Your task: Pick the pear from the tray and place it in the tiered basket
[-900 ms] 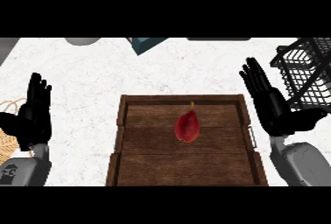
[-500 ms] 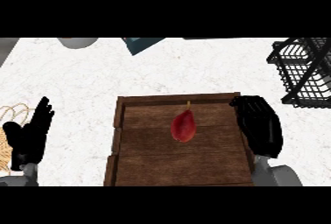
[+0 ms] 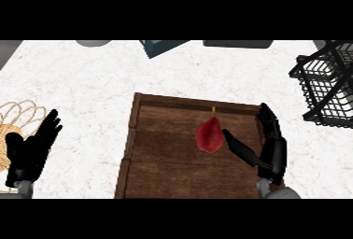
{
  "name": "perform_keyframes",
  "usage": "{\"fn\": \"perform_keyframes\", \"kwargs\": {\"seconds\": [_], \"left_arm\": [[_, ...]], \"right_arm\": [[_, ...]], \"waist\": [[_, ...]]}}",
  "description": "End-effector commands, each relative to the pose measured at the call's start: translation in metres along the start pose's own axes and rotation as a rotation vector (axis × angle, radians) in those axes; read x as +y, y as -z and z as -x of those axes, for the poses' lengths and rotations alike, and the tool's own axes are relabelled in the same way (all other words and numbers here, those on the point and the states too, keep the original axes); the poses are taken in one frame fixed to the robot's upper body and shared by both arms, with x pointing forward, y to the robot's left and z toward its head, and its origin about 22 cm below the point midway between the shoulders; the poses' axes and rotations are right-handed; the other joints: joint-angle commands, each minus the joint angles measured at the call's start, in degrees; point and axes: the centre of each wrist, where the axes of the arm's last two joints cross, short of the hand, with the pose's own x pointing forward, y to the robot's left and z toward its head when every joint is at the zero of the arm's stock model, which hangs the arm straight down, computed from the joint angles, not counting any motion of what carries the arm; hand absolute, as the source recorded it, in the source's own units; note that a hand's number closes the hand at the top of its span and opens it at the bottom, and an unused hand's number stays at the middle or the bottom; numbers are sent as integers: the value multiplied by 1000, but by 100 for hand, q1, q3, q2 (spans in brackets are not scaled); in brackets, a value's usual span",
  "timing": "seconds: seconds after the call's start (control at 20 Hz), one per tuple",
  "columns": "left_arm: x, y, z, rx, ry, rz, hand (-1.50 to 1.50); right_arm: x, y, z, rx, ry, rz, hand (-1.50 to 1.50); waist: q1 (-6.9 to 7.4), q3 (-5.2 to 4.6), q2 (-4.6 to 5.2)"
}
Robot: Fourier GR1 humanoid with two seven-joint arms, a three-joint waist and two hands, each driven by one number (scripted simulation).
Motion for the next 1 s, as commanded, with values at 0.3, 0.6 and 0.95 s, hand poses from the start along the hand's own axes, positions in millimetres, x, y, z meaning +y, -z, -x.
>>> {"fn": "perform_keyframes", "kwargs": {"seconds": [0.3,0.6,0.95], "left_arm": [[0,-4,4,59,17,71,0],[6,0,0,56,30,57,0],[14,-1,-1,84,9,56,0]], "right_arm": [[-27,-19,33,352,-422,-211,-150],[-3,18,-22,391,-509,-296,-150],[45,45,-112,595,-615,-407,-150]], "waist": [[238,158,184],[109,174,112],[23,224,90]]}}
